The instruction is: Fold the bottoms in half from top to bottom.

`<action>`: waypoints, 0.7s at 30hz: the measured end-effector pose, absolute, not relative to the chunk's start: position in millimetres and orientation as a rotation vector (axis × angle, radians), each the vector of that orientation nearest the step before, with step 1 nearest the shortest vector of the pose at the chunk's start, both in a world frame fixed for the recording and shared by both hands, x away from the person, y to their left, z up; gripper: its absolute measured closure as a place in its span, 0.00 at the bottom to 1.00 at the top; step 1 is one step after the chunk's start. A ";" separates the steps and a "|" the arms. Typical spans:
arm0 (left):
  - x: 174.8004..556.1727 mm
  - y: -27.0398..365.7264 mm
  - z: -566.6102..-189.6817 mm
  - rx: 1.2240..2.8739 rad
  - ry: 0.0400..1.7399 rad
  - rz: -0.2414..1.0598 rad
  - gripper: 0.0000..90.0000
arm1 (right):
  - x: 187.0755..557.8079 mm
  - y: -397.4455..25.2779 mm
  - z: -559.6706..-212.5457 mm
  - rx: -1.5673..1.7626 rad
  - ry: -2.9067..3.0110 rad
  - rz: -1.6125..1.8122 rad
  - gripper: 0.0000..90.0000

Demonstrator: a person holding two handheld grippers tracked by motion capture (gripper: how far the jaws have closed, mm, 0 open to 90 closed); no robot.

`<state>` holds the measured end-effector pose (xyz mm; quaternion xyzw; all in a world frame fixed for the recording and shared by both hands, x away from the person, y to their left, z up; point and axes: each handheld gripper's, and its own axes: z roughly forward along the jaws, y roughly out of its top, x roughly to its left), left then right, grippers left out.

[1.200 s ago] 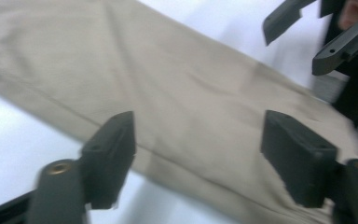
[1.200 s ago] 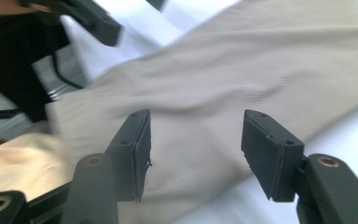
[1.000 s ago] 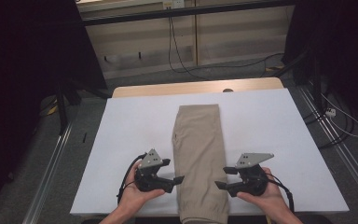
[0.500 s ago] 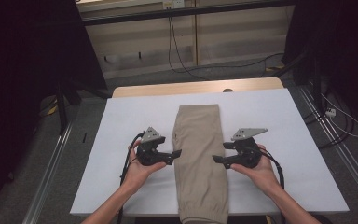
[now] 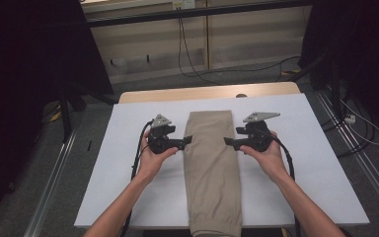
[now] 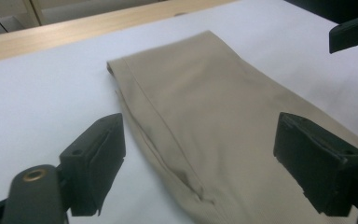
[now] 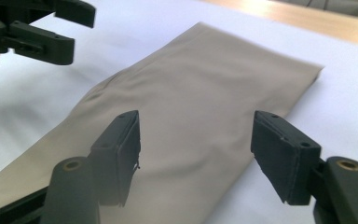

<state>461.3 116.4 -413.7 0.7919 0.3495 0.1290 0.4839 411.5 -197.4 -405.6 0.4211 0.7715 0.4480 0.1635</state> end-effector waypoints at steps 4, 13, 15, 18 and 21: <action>476.3 116.0 -413.3 1.901 0.844 0.346 0.20 | 431.9 -199.9 -402.1 1.213 2.165 1.286 0.39; 509.3 109.3 -418.2 1.921 0.881 0.343 0.15 | 473.7 -200.2 -407.1 1.245 2.165 1.221 0.42; 517.7 106.6 -420.5 1.937 0.896 0.345 0.14 | 484.7 -202.3 -408.2 1.271 2.160 1.212 0.43; 529.3 102.2 -424.6 1.960 0.911 0.344 0.19 | 501.9 -205.4 -412.3 1.291 2.154 1.173 0.47; 540.8 98.3 -428.2 1.960 0.920 0.339 0.23 | 519.1 -209.0 -421.4 1.333 2.158 1.142 0.51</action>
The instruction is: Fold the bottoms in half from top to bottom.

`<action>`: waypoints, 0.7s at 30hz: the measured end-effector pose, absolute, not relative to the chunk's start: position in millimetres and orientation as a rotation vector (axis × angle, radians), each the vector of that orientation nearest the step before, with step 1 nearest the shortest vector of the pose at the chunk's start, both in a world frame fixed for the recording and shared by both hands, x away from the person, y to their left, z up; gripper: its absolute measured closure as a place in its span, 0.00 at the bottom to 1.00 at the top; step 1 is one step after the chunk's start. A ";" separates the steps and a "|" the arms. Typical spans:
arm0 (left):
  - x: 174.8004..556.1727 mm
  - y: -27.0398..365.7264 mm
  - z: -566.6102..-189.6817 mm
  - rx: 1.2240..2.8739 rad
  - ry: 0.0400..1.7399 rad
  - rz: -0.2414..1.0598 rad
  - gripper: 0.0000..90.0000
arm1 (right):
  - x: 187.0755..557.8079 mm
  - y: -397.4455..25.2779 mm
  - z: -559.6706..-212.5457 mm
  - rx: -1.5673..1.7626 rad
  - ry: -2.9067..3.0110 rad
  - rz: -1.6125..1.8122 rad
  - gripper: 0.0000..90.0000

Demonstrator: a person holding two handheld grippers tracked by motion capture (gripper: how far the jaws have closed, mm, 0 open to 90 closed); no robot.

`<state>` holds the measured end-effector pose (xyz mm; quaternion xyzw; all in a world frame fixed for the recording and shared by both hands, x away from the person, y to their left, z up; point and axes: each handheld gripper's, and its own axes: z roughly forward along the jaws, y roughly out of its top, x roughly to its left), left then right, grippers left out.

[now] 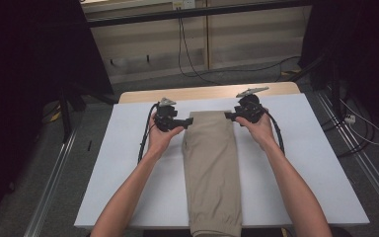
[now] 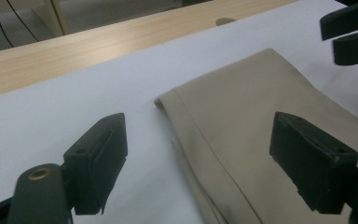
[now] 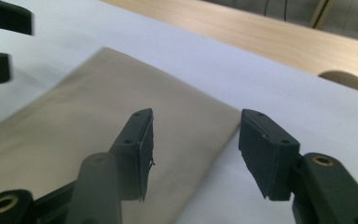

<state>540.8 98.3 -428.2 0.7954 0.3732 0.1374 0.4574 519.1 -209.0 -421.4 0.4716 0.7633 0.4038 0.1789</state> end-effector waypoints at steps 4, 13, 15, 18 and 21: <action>559.4 90.7 -438.3 1.966 0.950 0.319 0.30 | 539.0 -210.9 -433.5 1.370 2.147 1.125 0.54; 581.7 81.8 -458.9 1.999 0.998 0.282 0.43 | 562.7 -203.9 -453.7 1.450 2.169 1.062 0.51; 581.0 79.3 -464.1 2.011 0.999 0.266 0.43 | 563.7 -201.7 -457.4 1.461 2.179 1.055 0.50; 581.3 78.6 -462.6 1.998 1.029 0.266 0.44 | 562.3 -199.2 -457.8 1.488 2.177 1.055 0.48; 580.8 77.8 -462.8 1.996 1.036 0.247 0.49 | 559.6 -191.5 -456.1 1.443 2.206 0.974 0.53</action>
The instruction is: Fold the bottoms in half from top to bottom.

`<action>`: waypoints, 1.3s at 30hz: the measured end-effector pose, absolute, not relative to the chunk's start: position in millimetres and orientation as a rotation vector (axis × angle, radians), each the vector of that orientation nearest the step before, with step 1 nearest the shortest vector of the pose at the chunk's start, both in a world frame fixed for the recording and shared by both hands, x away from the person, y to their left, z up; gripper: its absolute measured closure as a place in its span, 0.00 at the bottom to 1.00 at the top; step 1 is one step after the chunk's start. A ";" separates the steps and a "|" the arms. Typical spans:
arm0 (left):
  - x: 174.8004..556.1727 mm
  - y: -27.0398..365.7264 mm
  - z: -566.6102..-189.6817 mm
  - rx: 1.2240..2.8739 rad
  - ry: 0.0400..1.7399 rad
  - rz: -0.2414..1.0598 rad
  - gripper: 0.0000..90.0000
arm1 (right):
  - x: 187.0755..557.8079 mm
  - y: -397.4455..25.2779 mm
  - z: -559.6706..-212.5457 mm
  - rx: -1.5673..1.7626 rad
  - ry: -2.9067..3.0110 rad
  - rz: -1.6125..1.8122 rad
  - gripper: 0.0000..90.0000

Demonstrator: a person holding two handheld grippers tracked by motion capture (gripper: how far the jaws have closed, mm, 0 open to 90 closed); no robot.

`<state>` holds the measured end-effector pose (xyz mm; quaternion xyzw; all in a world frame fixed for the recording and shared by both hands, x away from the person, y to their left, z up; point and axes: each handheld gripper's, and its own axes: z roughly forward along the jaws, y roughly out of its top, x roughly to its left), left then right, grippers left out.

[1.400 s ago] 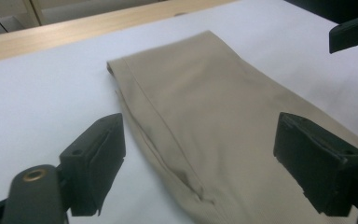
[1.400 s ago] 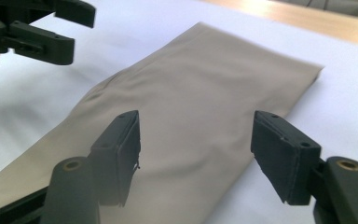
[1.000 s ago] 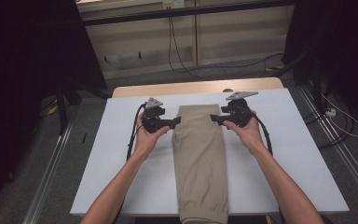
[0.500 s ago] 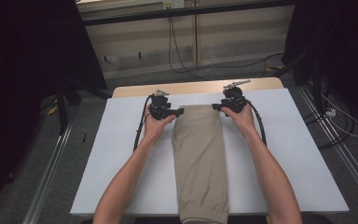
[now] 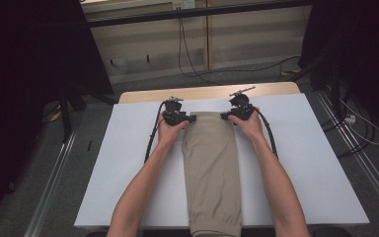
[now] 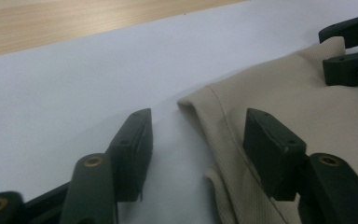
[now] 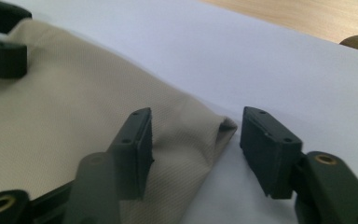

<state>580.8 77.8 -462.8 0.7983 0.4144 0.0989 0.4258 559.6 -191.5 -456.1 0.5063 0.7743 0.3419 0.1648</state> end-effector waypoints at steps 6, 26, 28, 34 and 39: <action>575.0 73.3 -461.1 2.042 0.984 0.176 0.76 | 554.4 -188.9 -454.0 1.420 2.249 0.962 0.75; 571.4 85.8 -428.3 1.871 1.023 0.174 0.97 | 545.2 -197.5 -425.0 1.487 2.123 1.231 0.98; 573.1 87.4 -421.7 1.855 1.022 0.184 0.97 | 545.9 -198.6 -419.1 1.487 2.096 1.254 0.98; 579.0 90.2 -402.0 1.839 1.007 0.236 0.97 | 550.2 -195.1 -401.6 1.471 2.046 1.292 0.98; 582.3 90.6 -387.5 1.793 0.991 0.258 0.97 | 551.7 -195.7 -384.9 1.446 2.009 1.325 0.98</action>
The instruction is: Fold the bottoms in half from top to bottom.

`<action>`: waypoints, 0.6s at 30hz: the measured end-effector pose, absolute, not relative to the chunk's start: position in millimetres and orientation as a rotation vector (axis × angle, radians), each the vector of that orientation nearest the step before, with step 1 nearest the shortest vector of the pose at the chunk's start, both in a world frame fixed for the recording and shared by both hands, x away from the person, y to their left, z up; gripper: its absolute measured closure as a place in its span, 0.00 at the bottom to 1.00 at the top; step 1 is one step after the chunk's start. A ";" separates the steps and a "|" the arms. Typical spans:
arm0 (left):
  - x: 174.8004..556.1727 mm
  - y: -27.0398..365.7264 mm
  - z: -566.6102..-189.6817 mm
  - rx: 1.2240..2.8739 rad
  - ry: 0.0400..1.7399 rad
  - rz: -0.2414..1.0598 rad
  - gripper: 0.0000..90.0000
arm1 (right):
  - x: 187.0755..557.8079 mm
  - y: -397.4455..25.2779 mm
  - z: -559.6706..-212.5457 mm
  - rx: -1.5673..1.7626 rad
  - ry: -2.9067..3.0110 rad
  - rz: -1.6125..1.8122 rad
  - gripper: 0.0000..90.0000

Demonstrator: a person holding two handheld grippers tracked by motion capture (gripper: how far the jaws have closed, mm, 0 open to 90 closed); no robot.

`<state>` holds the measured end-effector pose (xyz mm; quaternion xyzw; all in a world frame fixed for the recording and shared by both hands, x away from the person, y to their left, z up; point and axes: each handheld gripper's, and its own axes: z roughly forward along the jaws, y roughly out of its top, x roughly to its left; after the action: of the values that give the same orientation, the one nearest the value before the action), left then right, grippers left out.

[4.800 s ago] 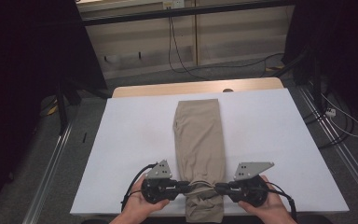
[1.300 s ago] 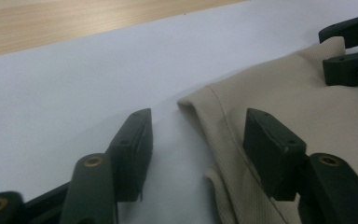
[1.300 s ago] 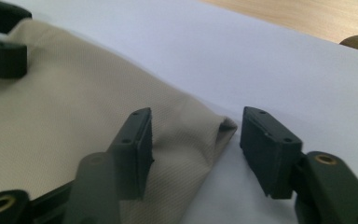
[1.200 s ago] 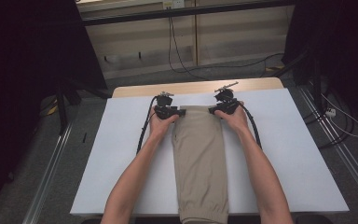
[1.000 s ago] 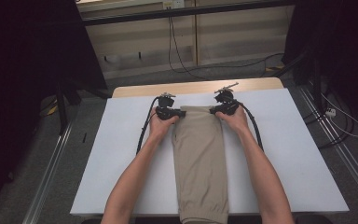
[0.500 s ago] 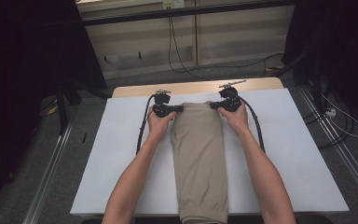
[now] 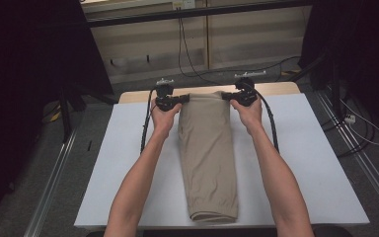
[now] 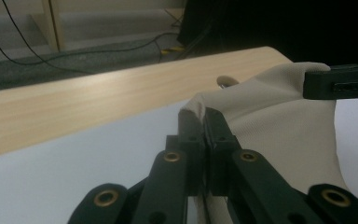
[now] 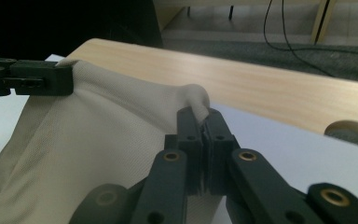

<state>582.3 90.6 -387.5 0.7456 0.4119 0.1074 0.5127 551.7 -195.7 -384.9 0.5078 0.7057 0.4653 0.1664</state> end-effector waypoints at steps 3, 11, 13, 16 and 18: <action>585.1 88.2 -377.1 1.798 0.961 0.298 0.97 | 553.7 -197.2 -373.6 1.438 1.986 1.334 0.98; 585.5 88.0 -367.1 1.779 0.926 0.304 0.97 | 557.0 -199.6 -361.5 1.414 1.966 1.360 0.98; 582.1 89.4 -370.1 1.793 0.919 0.309 0.97 | 554.5 -199.6 -365.4 1.411 1.974 1.357 0.98; 576.6 91.3 -371.1 1.789 0.913 0.305 0.97 | 549.1 -199.6 -368.3 1.409 1.978 1.367 0.98; 570.7 92.5 -369.4 1.788 0.898 0.303 0.97 | 543.5 -199.9 -366.4 1.400 1.977 1.375 0.98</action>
<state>570.7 92.5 -369.4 0.7492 0.3761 0.1269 0.5303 543.5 -199.9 -366.4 0.4946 0.6986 0.4857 0.1769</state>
